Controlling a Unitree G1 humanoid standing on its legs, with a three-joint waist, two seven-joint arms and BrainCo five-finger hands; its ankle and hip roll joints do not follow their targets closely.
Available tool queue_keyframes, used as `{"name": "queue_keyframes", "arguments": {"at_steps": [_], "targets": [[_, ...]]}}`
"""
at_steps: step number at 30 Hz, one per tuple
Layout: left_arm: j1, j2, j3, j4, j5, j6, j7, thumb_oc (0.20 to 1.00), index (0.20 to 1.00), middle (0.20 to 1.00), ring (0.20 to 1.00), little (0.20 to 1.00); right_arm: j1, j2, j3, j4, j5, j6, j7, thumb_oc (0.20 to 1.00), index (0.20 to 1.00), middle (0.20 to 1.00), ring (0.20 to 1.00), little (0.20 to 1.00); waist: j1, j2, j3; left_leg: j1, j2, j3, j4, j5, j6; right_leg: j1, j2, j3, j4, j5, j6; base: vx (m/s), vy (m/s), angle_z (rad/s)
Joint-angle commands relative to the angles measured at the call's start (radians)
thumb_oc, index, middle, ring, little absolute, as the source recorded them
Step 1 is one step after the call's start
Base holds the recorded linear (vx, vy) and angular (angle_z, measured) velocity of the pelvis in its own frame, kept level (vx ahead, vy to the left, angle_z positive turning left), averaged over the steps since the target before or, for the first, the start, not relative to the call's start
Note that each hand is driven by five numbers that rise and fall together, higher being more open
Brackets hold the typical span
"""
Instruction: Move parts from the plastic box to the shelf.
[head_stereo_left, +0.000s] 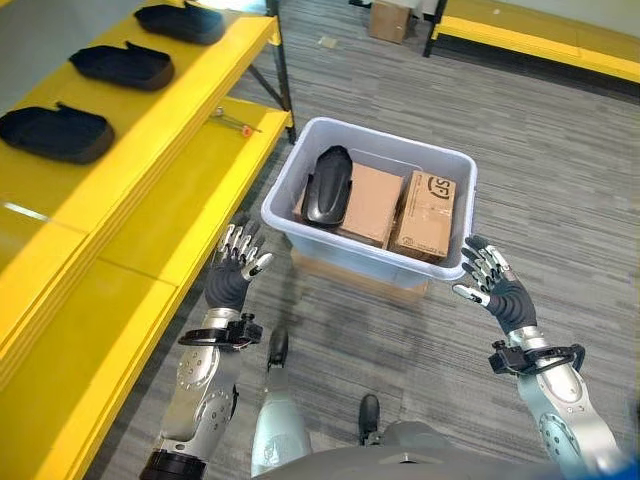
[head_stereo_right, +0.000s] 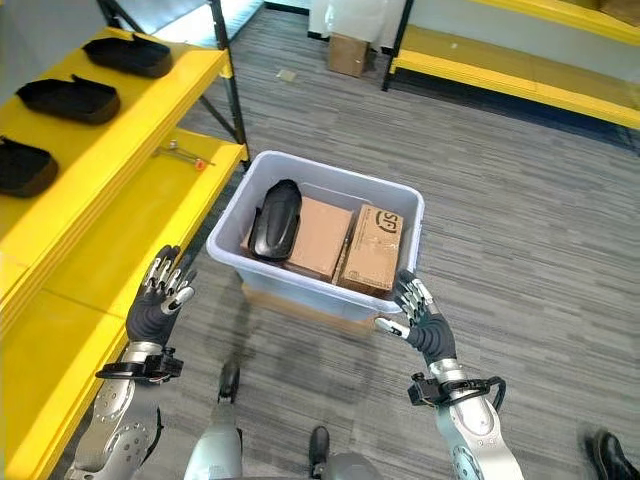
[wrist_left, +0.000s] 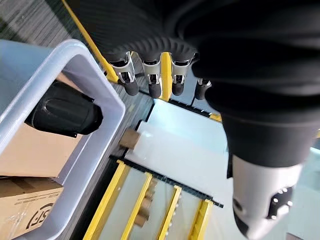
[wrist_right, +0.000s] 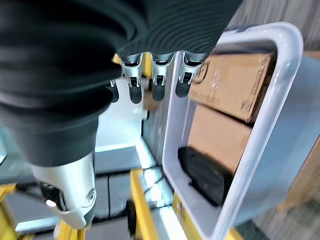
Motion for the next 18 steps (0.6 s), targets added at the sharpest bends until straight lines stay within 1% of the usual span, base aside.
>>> {"name": "queue_keyframes", "arguments": {"at_steps": [1, 2, 3, 4, 5, 7, 8, 10, 12, 13, 14, 15, 16, 17, 18], "targets": [[0.008, 0.032, 0.029, -0.081, 0.024, -0.054, -0.015, 1.0, 1.0, 1.0, 1.0, 1.0, -0.002, 0.007, -0.048, -0.076, -0.017, -0.053, 0.026, 1.0, 1.0, 1.0, 1.0, 1.0, 0.025, 0.016, -0.043, 0.086, 0.019, 0.006, 0.046, 0.068, 0.002, -0.042, -0.174, 0.025, 0.123, -0.025, 0.101, 0.3, 0.283, -1.23], [0.004, 0.033, 0.026, -0.084, 0.022, -0.054, -0.015, 1.0, 1.0, 1.0, 1.0, 1.0, 0.006, 0.013, -0.054, -0.076, -0.016, -0.052, 0.029, 1.0, 1.0, 1.0, 1.0, 1.0, 0.018, 0.009, -0.046, 0.08, 0.009, 0.023, 0.077, 0.047, 0.009, -0.033, -0.195, 0.03, 0.118, -0.014, 0.109, 0.26, 0.278, -1.24], [-0.002, 0.039, 0.021, -0.086, 0.017, -0.055, -0.017, 1.0, 1.0, 1.0, 1.0, 1.0, 0.017, 0.026, -0.062, -0.075, -0.014, -0.049, 0.027, 1.0, 1.0, 1.0, 1.0, 1.0, 0.011, 0.001, -0.047, 0.064, -0.015, 0.041, 0.132, 0.01, 0.024, -0.023, -0.227, 0.032, 0.112, 0.005, 0.123, 0.24, 0.296, -0.86], [-0.003, 0.051, 0.021, -0.088, 0.016, -0.053, -0.023, 1.0, 1.0, 1.0, 1.0, 1.0, 0.019, 0.03, -0.064, -0.072, -0.013, -0.041, 0.03, 1.0, 1.0, 1.0, 1.0, 1.0, 0.008, -0.005, -0.051, 0.058, -0.038, 0.045, 0.167, -0.024, 0.041, -0.025, -0.248, 0.041, 0.109, 0.02, 0.132, 0.24, 0.388, -0.26], [-0.008, 0.068, 0.02, -0.09, 0.022, -0.053, -0.022, 1.0, 1.0, 1.0, 1.0, 1.0, 0.021, 0.034, -0.054, -0.069, -0.013, -0.037, 0.035, 1.0, 1.0, 1.0, 1.0, 1.0, 0.003, -0.014, -0.061, 0.044, -0.072, 0.068, 0.219, -0.07, 0.063, -0.037, -0.285, 0.051, 0.117, 0.062, 0.145, 0.2, 0.376, 0.05], [-0.012, 0.084, 0.023, -0.09, 0.025, -0.054, -0.009, 1.0, 1.0, 1.0, 1.0, 1.0, 0.01, 0.037, -0.04, -0.066, -0.016, -0.034, 0.036, 1.0, 1.0, 1.0, 1.0, 1.0, 0.002, -0.02, -0.068, 0.038, -0.104, 0.088, 0.251, -0.111, 0.091, -0.065, -0.315, 0.068, 0.147, 0.108, 0.157, 0.14, 0.28, -0.01], [-0.012, 0.084, 0.023, -0.09, 0.025, -0.054, -0.009, 1.0, 1.0, 1.0, 1.0, 1.0, 0.009, 0.037, -0.039, -0.066, -0.017, -0.034, 0.036, 1.0, 1.0, 1.0, 1.0, 1.0, 0.004, -0.021, -0.069, 0.037, -0.104, 0.09, 0.253, -0.113, 0.092, -0.068, -0.316, 0.071, 0.148, 0.108, 0.158, 0.09, 0.195, -0.27], [-0.014, 0.092, 0.027, -0.092, 0.026, -0.053, 0.004, 1.0, 1.0, 1.0, 1.0, 1.0, -0.001, 0.046, -0.025, -0.06, -0.021, -0.03, 0.035, 1.0, 1.0, 1.0, 1.0, 1.0, 0.001, -0.02, -0.065, 0.055, -0.134, 0.107, 0.256, -0.137, 0.123, -0.114, -0.33, 0.088, 0.225, 0.17, 0.155, 0.11, 0.255, -0.32], [-0.016, 0.104, 0.031, -0.098, 0.033, -0.053, 0.011, 1.0, 1.0, 1.0, 1.0, 1.0, -0.011, 0.056, -0.008, -0.053, -0.019, -0.026, 0.035, 1.0, 1.0, 1.0, 1.0, 1.0, -0.003, -0.012, -0.053, 0.089, -0.157, 0.119, 0.231, -0.142, 0.148, -0.175, -0.329, 0.091, 0.323, 0.24, 0.144, 0.1, 0.291, -0.08], [-0.015, 0.108, 0.032, -0.103, 0.035, -0.052, 0.015, 1.0, 1.0, 1.0, 1.0, 1.0, -0.016, 0.056, -0.001, -0.052, -0.023, -0.026, 0.035, 1.0, 1.0, 1.0, 1.0, 1.0, -0.004, -0.004, -0.041, 0.107, -0.161, 0.131, 0.218, -0.14, 0.158, -0.201, -0.328, 0.068, 0.373, 0.258, 0.14, 0.07, 0.313, -0.13], [-0.014, 0.114, 0.032, -0.109, 0.038, -0.048, 0.018, 1.0, 1.0, 1.0, 1.0, 1.0, -0.021, 0.055, 0.007, -0.053, -0.029, -0.027, 0.036, 1.0, 1.0, 1.0, 1.0, 1.0, -0.001, 0.009, -0.031, 0.128, -0.166, 0.147, 0.197, -0.143, 0.17, -0.219, -0.333, 0.013, 0.418, 0.253, 0.133, 0.06, 0.228, -0.22], [-0.015, 0.114, 0.032, -0.109, 0.039, -0.048, 0.018, 1.0, 1.0, 1.0, 1.0, 1.0, -0.022, 0.055, 0.007, -0.052, -0.029, -0.027, 0.035, 1.0, 1.0, 1.0, 1.0, 1.0, -0.001, 0.008, -0.029, 0.132, -0.167, 0.147, 0.193, -0.142, 0.171, -0.218, -0.334, 0.013, 0.421, 0.25, 0.133, 0.13, 0.3, -0.28], [-0.01, 0.111, 0.028, -0.113, 0.048, -0.041, 0.016, 1.0, 1.0, 1.0, 1.0, 1.0, -0.031, 0.06, 0.021, -0.049, -0.038, -0.021, 0.034, 1.0, 1.0, 1.0, 1.0, 1.0, -0.003, 0.021, -0.024, 0.177, -0.176, 0.169, 0.143, -0.143, 0.176, -0.252, -0.328, -0.072, 0.433, 0.208, 0.129, 0.19, 0.237, -0.1], [-0.006, 0.104, 0.029, -0.11, 0.045, -0.038, 0.01, 1.0, 1.0, 1.0, 1.0, 1.0, -0.035, 0.06, 0.027, -0.05, -0.031, -0.021, 0.036, 1.0, 1.0, 1.0, 1.0, 1.0, -0.013, 0.023, -0.018, 0.212, -0.176, 0.182, 0.101, -0.133, 0.171, -0.291, -0.276, -0.107, 0.382, 0.141, 0.119, 0.26, 0.212, -0.61], [0.0, 0.104, 0.032, -0.114, 0.042, -0.034, 0.003, 1.0, 1.0, 1.0, 1.0, 1.0, -0.043, 0.056, 0.028, -0.049, -0.028, -0.021, 0.036, 1.0, 1.0, 1.0, 1.0, 1.0, -0.011, 0.018, -0.013, 0.237, -0.174, 0.194, 0.087, -0.14, 0.164, -0.296, -0.261, -0.152, 0.308, 0.127, 0.125, 0.19, 0.015, -0.66]]}}
